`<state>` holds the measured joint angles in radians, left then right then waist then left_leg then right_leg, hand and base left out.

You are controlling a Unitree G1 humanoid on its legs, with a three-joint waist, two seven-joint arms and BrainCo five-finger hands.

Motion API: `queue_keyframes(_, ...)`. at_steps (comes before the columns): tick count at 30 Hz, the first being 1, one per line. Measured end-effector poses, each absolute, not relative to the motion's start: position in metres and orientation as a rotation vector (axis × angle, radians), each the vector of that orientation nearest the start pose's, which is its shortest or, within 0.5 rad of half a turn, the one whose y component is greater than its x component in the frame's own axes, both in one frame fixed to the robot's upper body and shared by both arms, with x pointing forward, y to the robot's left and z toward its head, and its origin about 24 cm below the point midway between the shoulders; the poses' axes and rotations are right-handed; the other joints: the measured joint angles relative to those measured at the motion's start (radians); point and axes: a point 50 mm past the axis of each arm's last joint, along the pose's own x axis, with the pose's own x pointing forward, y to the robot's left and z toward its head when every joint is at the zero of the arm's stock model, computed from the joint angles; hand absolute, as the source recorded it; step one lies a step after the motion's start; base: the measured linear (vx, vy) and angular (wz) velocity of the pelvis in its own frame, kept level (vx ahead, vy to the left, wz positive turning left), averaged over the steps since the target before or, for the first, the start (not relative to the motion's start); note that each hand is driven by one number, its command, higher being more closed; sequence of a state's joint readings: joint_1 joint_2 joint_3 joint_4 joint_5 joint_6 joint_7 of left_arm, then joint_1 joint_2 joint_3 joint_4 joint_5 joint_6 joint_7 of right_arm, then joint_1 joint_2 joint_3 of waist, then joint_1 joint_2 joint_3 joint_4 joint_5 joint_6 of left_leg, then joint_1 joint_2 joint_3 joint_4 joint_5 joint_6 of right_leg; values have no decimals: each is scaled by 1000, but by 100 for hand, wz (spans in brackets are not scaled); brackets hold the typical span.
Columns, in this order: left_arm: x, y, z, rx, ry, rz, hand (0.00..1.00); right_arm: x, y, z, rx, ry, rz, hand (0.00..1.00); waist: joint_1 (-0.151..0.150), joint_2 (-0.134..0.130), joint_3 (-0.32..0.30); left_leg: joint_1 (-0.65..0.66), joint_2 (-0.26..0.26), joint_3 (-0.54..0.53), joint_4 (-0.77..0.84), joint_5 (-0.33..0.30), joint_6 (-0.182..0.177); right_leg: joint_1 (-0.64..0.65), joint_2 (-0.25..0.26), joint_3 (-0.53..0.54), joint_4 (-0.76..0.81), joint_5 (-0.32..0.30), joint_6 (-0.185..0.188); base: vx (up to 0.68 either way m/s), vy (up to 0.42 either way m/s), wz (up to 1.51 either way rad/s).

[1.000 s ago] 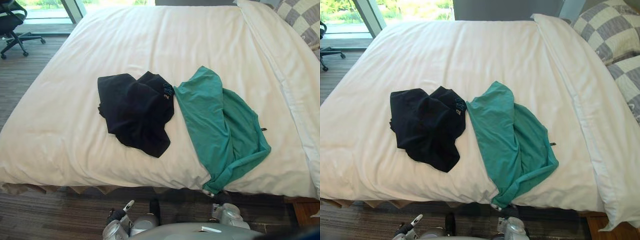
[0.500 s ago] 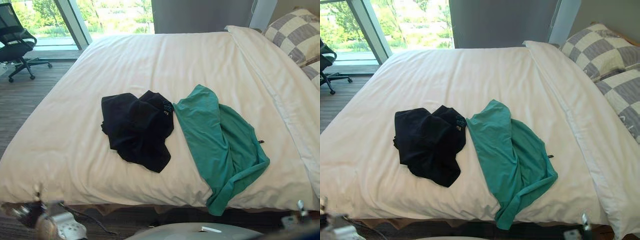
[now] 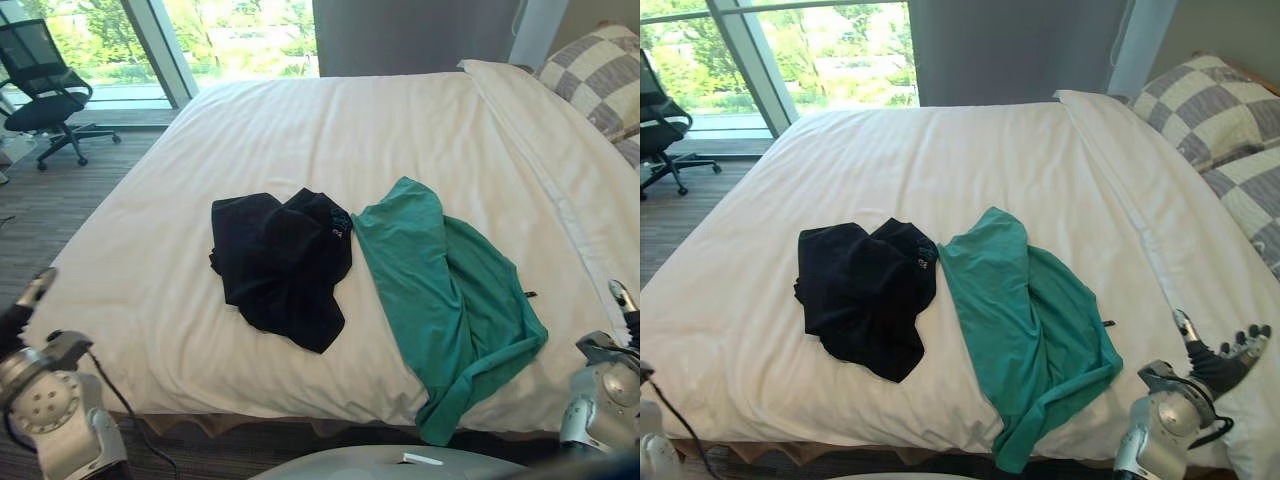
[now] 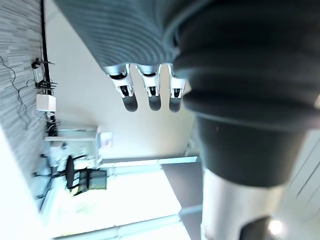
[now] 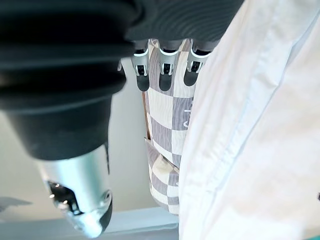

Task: Tidy the bed and pick cloth on bed and put in laundry

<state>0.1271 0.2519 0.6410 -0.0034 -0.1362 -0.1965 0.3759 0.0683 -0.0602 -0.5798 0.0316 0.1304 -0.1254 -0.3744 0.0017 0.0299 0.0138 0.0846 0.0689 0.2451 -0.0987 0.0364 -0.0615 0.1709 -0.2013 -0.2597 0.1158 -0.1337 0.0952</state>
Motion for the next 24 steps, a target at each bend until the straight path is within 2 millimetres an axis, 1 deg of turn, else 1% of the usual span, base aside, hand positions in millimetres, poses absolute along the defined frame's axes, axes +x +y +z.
queue_keyframes(1, 166, 353, 74, 214, -169, 983, 0, 187, -306, 41, 18, -74, -925, 0, -8, 0, 3, -3, 0, 13, 0, 2, 1, -10, 0, 7, -3, 0, 0, -33, -14, -33)
queue_keyframes(2, 172, 349, 65, 256, -107, 952, 0, 193, -298, 40, -13, -68, -869, 0, -10, 0, 11, -4, 1, 24, 0, 2, 1, -17, 0, 21, -8, 0, 0, -41, -16, -34)
queue_keyframes(3, 176, 347, 61, 275, -81, 934, 0, 196, -295, 41, -34, -66, -839, 0, -13, -1, 19, -4, 0, 27, 0, 3, 1, -19, 0, 31, -11, 0, 0, -56, -18, -30)
queue_keyframes(5, 189, 341, 52, 357, -7, 861, 0, 205, -282, 42, -105, -60, -732, 0, -26, -7, 41, -13, 0, 49, 0, 8, 2, -35, 1, 54, -15, 1, 1, -57, -11, -27)
queue_keyframes(6, 192, 340, 51, 385, 8, 843, 0, 207, -280, 43, -137, -59, -703, 0, -33, -7, 43, -20, 0, 50, 0, 11, 3, -43, 1, 54, -17, 1, 2, -48, -15, -16)
queue_keyframes(7, 199, 339, 50, 426, 29, 809, 0, 211, -278, 47, -187, -67, -658, 0, -47, -6, 54, -29, -1, 50, 0, 18, 6, -50, 1, 54, -19, 4, 7, -58, -14, -7)
queue_keyframes(9, 210, 337, 54, 462, 28, 781, 0, 214, -278, 53, -234, -84, -613, 0, -55, 0, 77, -36, -1, 57, 0, 24, 8, -65, 2, 59, -22, 9, 13, -67, -5, -12)
queue_keyframes(12, 222, 340, 65, 534, 16, 776, 0, 218, -273, 64, -260, -131, -565, 0, -67, 14, 101, -79, 1, 70, 0, 42, 10, -104, 6, 83, -32, 12, 18, -72, -5, -12)
queue_keyframes(14, 236, 336, 79, 574, -32, 754, 0, 219, -273, 71, -267, -159, -560, 0, -71, 23, 133, -113, 3, 71, 0, 62, 12, -137, 9, 85, -33, 13, 20, -92, -22, 2)
queue_keyframes(16, 251, 332, 98, 594, -96, 754, 0, 220, -271, 72, -266, -165, -552, 0, -74, 34, 154, -161, 11, 70, 0, 82, 14, -185, 17, 87, -29, 15, 23, -123, -15, 2)
queue_keyframes(17, 254, 331, 102, 603, -106, 754, 0, 220, -270, 72, -265, -167, -548, 0, -75, 35, 159, -172, 14, 70, 0, 87, 14, -198, 19, 89, -26, 15, 23, -97, -9, -3)
queue_keyframes(18, 258, 331, 110, 624, -132, 751, 0, 221, -267, 74, -262, -176, -542, 0, -77, 36, 173, -188, 20, 71, 0, 92, 11, -217, 25, 95, -21, 15, 23, -121, -8, -4)
queue_keyframes(20, 261, 328, 119, 642, -161, 749, 0, 221, -262, 81, -253, -212, -537, 0, -80, 42, 183, -223, 28, 78, 0, 99, 10, -262, 30, 102, -4, 14, 22, -88, -2, -6)
queue_keyframes(23, 268, 319, 141, 653, -247, 751, 0, 220, -254, 95, -220, -284, -544, 0, -71, 37, 225, -261, 38, 102, 0, 112, 11, -328, 34, 112, 37, 11, 19, -37, 7, -11)
queue_keyframes(24, 269, 318, 144, 650, -258, 753, 0, 219, -252, 97, -211, -295, -545, 0, -69, 36, 226, -271, 38, 104, 0, 114, 12, -343, 33, 113, 45, 10, 18, -16, 8, -10)
